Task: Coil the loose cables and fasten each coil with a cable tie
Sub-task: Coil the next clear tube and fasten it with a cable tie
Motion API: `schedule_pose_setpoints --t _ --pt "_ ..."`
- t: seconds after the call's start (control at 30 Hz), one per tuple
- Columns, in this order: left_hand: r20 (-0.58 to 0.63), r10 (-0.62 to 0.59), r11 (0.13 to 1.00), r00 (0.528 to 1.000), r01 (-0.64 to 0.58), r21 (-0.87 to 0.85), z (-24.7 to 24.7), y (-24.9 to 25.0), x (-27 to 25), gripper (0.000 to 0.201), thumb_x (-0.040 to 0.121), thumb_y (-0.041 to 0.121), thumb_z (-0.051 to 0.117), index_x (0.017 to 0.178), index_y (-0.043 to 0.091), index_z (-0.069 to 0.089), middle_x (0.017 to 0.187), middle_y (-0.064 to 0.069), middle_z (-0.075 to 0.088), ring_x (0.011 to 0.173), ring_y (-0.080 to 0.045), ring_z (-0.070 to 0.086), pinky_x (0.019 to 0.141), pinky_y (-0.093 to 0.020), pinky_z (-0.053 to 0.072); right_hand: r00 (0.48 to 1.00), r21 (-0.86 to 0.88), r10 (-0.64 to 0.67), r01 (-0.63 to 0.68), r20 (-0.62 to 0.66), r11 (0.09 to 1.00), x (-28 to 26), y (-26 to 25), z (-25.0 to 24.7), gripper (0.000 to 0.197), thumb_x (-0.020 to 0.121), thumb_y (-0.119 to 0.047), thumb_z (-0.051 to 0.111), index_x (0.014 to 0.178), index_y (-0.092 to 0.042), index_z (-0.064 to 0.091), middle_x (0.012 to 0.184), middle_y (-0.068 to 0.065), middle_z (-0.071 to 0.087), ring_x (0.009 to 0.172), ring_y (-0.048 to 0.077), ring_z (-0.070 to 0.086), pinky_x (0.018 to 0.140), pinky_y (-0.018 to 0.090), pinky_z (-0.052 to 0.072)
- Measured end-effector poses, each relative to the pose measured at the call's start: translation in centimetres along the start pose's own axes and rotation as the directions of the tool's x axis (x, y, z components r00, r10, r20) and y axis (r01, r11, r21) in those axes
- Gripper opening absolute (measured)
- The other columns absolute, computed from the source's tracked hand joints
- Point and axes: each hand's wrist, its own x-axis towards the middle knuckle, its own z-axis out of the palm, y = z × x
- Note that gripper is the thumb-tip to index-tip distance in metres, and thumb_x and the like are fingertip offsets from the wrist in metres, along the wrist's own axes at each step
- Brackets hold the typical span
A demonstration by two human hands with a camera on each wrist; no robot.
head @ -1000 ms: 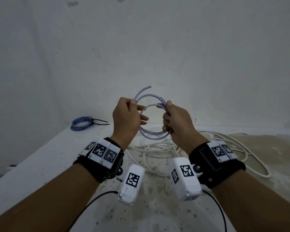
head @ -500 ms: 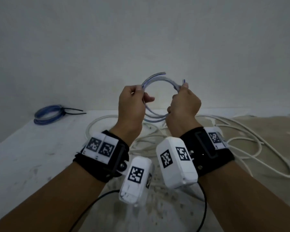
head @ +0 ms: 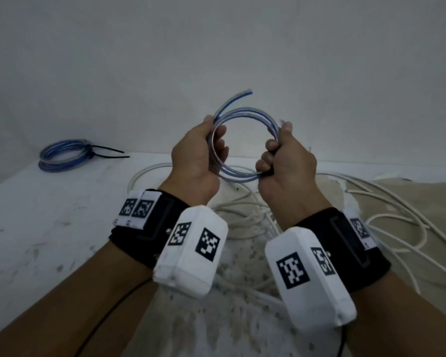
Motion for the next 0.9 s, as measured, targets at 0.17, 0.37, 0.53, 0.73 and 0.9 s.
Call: schedule_pose_setpoints --t 0.17,0.37,0.53,0.73,0.9 --pt "0.02 -0.026 0.996 0.999 0.027 -0.083 0.7 -0.6 -0.6 0.033 0.106 0.034 0.04 0.104 0.007 0.058 0.076 -0.008 0.07 0.055 -0.014 0.065 0.057 -0.024 0.057 0.994 0.063 -0.054 0.06 -0.095 0.996 0.2 -0.1 -0.1 0.029 0.1 -0.032 0.055 0.076 -0.015 0.056 0.053 -0.004 0.04 0.038 0.008 0.025 0.037 0.021 0.023" --pt "0.048 -0.156 0.966 0.987 0.162 -0.202 1.2 -3.3 -2.0 0.045 0.108 0.038 0.028 0.127 0.001 0.045 0.088 -0.019 0.066 0.061 -0.025 0.07 0.058 -0.033 0.06 0.986 0.13 -0.058 0.079 -0.159 0.988 0.7 -0.8 -0.3 0.029 0.1 -0.031 0.055 0.076 -0.015 0.056 0.053 -0.002 0.04 0.037 0.009 0.026 0.037 0.021 0.025" --pt "-0.015 0.037 0.998 0.999 -0.038 -0.057 1.4 -3.3 -1.6 0.031 0.107 0.024 0.034 0.106 0.009 0.061 0.083 -0.007 0.069 0.055 -0.011 0.065 0.052 -0.023 0.054 0.986 -0.009 -0.126 0.125 -0.114 0.992 0.2 0.6 -0.2 0.032 0.101 -0.031 0.054 0.074 -0.015 0.058 0.056 -0.001 0.041 0.04 0.01 0.029 0.04 0.022 0.03" --pt "0.151 0.479 0.759 0.865 -0.494 0.424 0.4 -2.5 -1.2 0.027 0.104 0.023 0.044 0.102 0.012 0.069 0.084 0.001 0.068 0.047 -0.008 0.053 0.051 -0.031 0.053 0.997 -0.04 -0.079 0.079 -0.008 0.996 -0.1 1.2 -0.3 0.029 0.102 -0.032 0.051 0.089 -0.012 0.067 0.059 -0.001 0.045 0.043 0.011 0.038 0.045 0.022 0.044" --pt "0.345 0.466 0.613 0.815 -0.578 0.539 -0.9 -0.2 0.5 0.044 0.105 0.019 0.043 0.149 0.018 0.042 0.09 0.002 0.066 0.044 -0.009 0.053 0.054 -0.032 0.057 0.982 -0.14 0.007 0.019 0.187 0.99 0.2 0.2 -0.5 0.034 0.104 -0.035 0.045 0.104 -0.011 0.07 0.056 -0.004 0.041 0.043 0.01 0.034 0.05 0.026 0.048"
